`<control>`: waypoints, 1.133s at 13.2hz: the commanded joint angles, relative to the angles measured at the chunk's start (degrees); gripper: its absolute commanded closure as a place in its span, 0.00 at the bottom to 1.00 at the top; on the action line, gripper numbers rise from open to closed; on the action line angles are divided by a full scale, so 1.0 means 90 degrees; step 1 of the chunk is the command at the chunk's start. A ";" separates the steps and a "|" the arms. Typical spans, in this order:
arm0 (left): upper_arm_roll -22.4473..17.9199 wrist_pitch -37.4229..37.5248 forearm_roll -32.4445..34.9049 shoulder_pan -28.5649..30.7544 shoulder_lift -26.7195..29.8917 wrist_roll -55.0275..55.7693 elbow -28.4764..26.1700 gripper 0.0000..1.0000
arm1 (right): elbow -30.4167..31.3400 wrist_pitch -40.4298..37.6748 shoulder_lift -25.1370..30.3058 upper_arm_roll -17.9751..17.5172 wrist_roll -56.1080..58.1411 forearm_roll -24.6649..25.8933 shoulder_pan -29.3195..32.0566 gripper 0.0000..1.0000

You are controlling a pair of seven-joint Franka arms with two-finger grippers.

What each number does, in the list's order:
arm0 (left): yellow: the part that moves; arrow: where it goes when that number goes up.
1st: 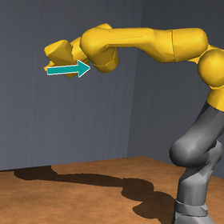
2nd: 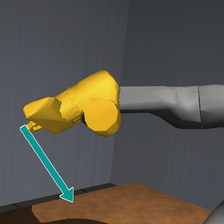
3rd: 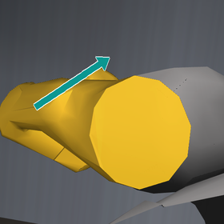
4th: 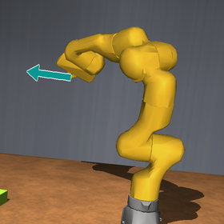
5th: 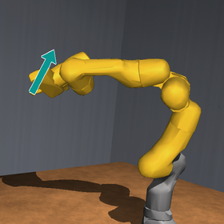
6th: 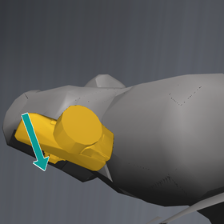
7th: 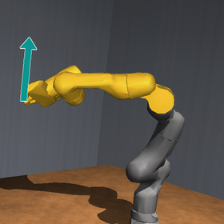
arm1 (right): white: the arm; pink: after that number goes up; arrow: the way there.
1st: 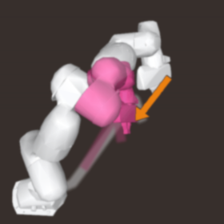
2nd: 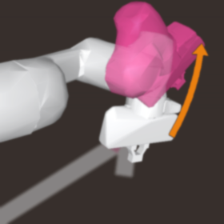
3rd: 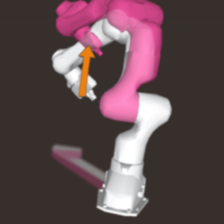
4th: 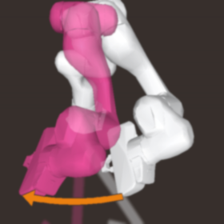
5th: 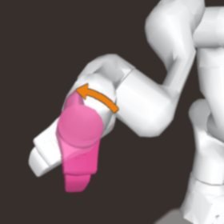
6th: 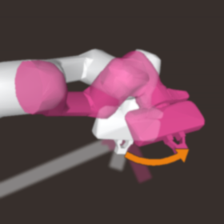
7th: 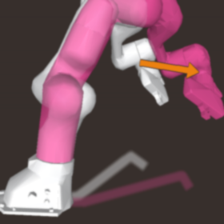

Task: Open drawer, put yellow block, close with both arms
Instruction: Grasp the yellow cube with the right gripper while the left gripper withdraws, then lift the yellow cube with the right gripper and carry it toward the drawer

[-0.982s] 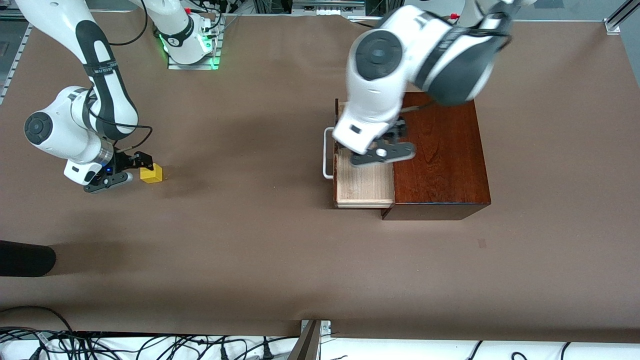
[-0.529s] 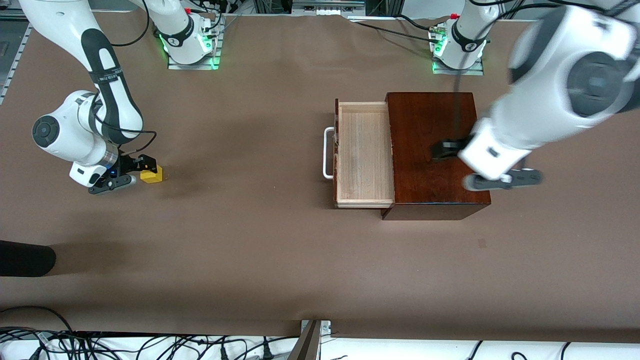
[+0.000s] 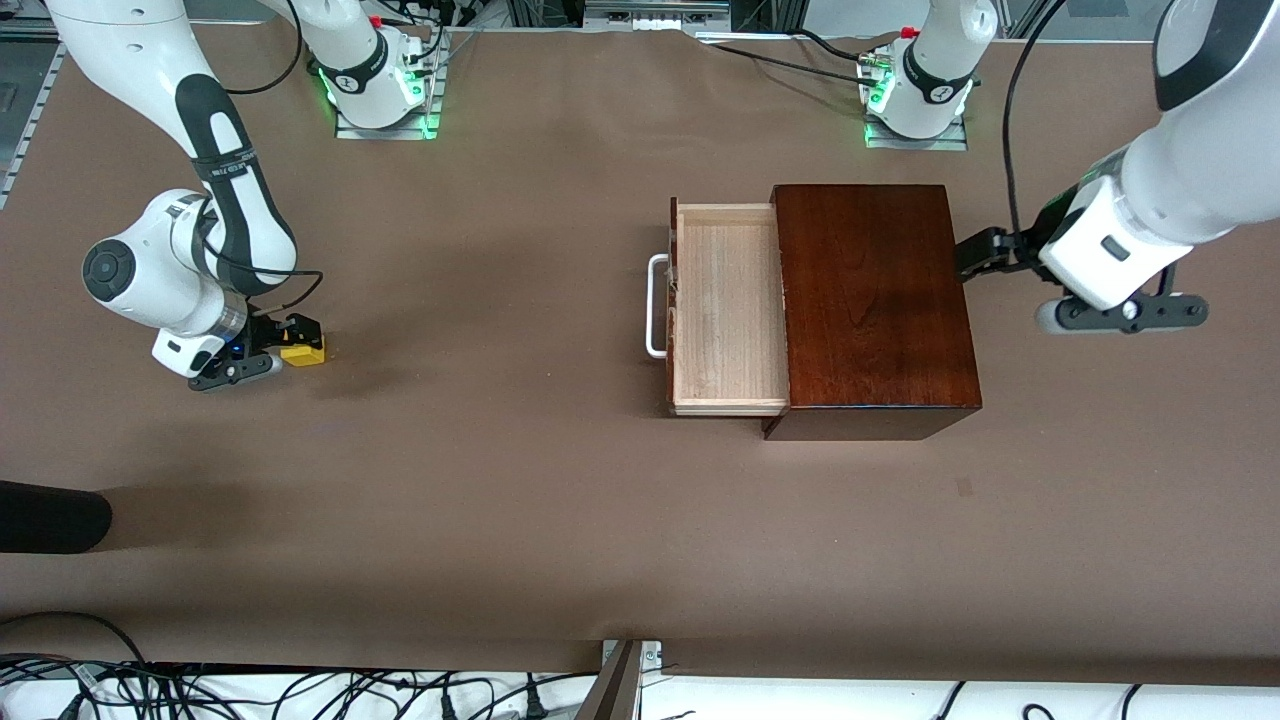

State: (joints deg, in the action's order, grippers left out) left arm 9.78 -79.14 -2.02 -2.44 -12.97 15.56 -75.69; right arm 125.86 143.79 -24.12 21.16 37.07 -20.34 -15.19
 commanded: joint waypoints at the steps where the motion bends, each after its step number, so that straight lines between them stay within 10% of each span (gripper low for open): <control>1: -0.0304 -0.0668 0.0000 -0.0099 0.0882 -0.0401 -0.1294 0.00 | -0.0029 0.0078 -0.0122 -0.0056 0.0188 -0.0230 0.0018 0.00; 4: -0.0957 -0.1136 -0.0010 -0.0538 0.1342 -0.0653 -0.2076 0.00 | -0.0010 0.0068 -0.0200 -0.0056 0.0188 -0.0356 0.0038 0.08; 6: -0.1028 -0.1343 -0.0001 -0.0462 0.1412 -0.0938 -0.2322 0.00 | -0.0010 0.0019 -0.0201 -0.0056 0.0178 -0.0386 0.0048 0.89; 7: -0.1028 -0.1343 0.0000 -0.0432 0.1392 -0.0948 -0.2293 0.00 | -0.0010 0.0000 -0.0201 -0.0056 0.0159 -0.0386 0.0048 1.00; 15: -0.0988 -0.1587 0.0175 -0.0305 0.1266 -0.0987 -0.2117 0.00 | -0.0604 -0.1092 0.0228 -0.0027 0.0188 -0.0338 0.0009 1.00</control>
State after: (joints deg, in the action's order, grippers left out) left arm 0.72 -92.59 -1.66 -5.68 -2.26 8.23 -94.49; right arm 122.17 138.17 -24.90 20.97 37.16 -22.35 -15.27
